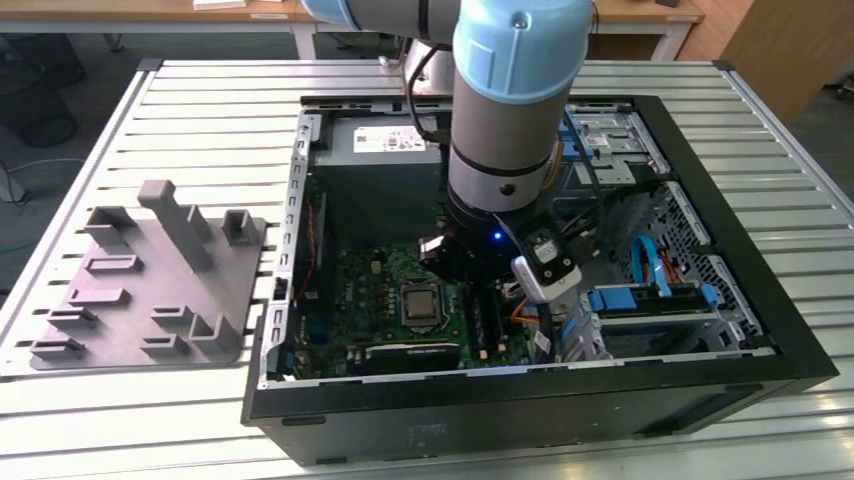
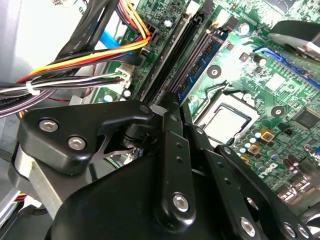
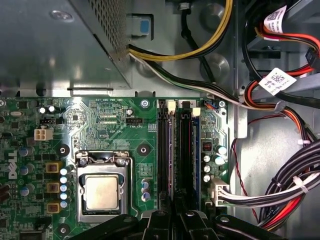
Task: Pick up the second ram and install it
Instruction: 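Insert the second ram into the second slot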
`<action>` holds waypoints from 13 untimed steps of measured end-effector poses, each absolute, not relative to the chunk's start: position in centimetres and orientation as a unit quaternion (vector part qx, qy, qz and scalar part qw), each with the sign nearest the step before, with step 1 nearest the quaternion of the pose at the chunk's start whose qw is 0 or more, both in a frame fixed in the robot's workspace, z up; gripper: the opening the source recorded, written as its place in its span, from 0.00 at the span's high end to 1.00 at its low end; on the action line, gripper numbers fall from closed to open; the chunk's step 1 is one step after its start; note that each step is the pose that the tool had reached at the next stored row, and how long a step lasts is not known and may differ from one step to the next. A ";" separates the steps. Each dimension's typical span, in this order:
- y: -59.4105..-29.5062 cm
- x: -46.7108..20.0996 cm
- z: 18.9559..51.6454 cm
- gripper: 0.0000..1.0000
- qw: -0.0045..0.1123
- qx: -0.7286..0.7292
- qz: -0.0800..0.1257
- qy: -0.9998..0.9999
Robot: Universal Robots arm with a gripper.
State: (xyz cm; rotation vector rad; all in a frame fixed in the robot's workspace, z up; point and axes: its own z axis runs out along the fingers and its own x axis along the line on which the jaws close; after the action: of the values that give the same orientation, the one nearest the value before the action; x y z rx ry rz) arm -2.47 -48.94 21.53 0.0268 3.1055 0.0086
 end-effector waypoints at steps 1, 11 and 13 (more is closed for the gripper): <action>-48.9 -2.5 21.5 0.86 0.018 0.007 0.003 1.000; -48.9 -2.4 21.3 0.86 0.018 0.003 0.003 1.000; -48.9 -2.4 21.3 0.86 0.018 0.003 0.003 1.000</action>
State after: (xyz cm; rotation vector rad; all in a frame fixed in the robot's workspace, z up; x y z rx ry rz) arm -2.44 -48.88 21.28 0.0099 3.1058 0.0086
